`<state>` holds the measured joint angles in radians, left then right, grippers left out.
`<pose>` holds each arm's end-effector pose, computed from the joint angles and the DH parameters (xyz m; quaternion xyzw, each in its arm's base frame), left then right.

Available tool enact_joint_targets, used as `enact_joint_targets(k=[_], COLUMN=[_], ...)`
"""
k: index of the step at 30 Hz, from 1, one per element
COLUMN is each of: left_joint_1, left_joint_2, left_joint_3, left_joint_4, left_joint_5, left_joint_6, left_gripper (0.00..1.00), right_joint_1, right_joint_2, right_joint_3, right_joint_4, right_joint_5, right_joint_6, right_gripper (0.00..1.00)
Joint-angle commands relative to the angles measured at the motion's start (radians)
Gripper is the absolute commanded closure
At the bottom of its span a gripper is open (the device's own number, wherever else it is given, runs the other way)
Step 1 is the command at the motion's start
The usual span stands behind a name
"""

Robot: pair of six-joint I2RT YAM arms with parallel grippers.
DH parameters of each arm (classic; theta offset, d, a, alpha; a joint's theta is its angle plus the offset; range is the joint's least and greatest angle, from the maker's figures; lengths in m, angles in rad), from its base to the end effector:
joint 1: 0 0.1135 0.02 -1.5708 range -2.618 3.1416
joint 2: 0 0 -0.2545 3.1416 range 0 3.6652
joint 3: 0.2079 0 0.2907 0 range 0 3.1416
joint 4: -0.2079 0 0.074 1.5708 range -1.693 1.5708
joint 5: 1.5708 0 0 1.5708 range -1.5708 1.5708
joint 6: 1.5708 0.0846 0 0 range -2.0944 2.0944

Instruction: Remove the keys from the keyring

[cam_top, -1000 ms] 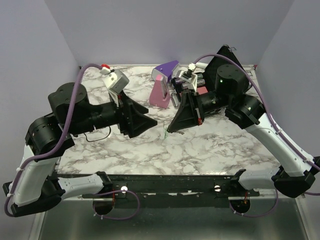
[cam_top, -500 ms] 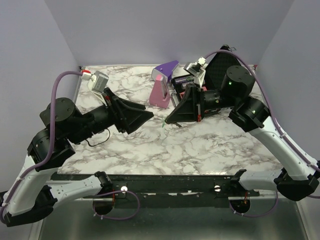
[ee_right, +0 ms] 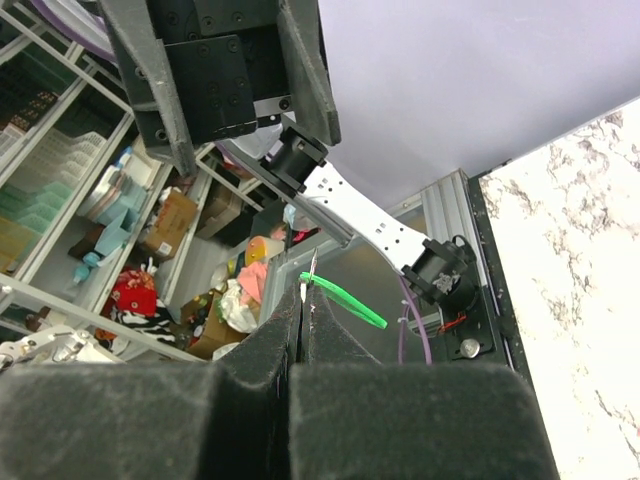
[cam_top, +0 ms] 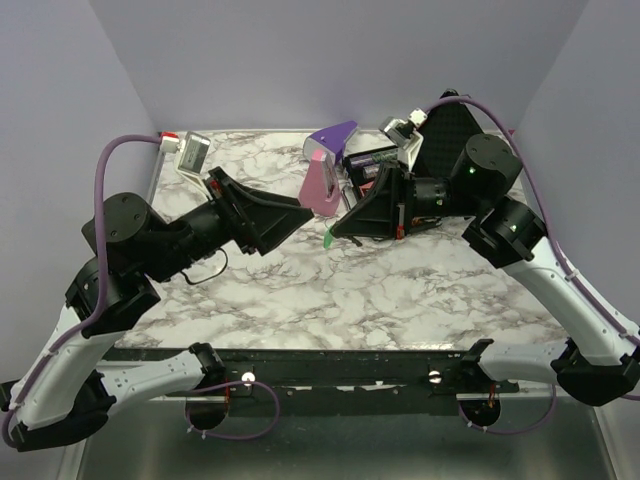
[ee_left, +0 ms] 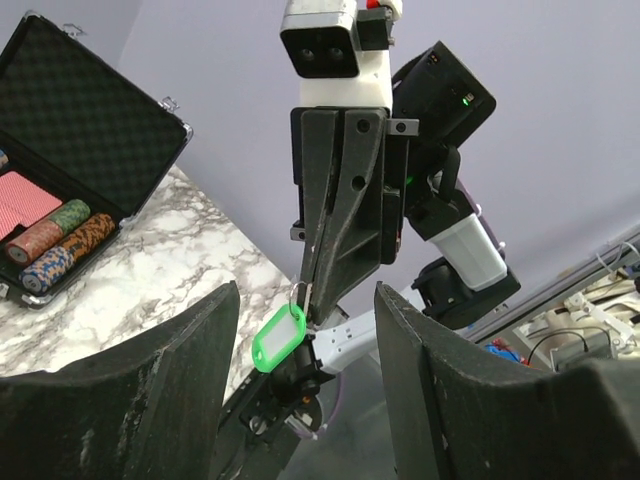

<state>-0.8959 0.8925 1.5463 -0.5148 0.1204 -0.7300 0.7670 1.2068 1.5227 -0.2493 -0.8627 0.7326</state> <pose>0.1208 -0.1672 0.5542 0.0995 0.6491 -0.5742 0.4890 0.1785 0.2613 0.5053 -0.3159 0.6153 0.6611 0.2908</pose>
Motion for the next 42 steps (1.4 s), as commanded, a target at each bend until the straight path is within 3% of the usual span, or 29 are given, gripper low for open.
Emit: enact_joint_targets(k=[1,20,42], left_joint_1=[0.028,0.075,0.078], left_joint_2=[0.006,0.086,0.072], left_joint_3=[-0.003,-0.035,-0.031], left_joint_4=[0.056,0.15,0.137], left_joint_5=[0.042,0.309,0.305], left_joint_6=[-0.042,-0.111,-0.106], left_gripper=[0.36,0.44,0.64], right_joint_1=[0.009,0.008,0.008], right_joint_2=[-0.026,-0.042,-0.05], right_joint_3=[-0.016,-0.036,-0.048], right_joint_4=[0.077,0.17,0.177], right_joint_5=[0.019,0.022,0.039], right_joint_6=[0.017,0.042,0.036], right_gripper=[0.99,0.99,0.99])
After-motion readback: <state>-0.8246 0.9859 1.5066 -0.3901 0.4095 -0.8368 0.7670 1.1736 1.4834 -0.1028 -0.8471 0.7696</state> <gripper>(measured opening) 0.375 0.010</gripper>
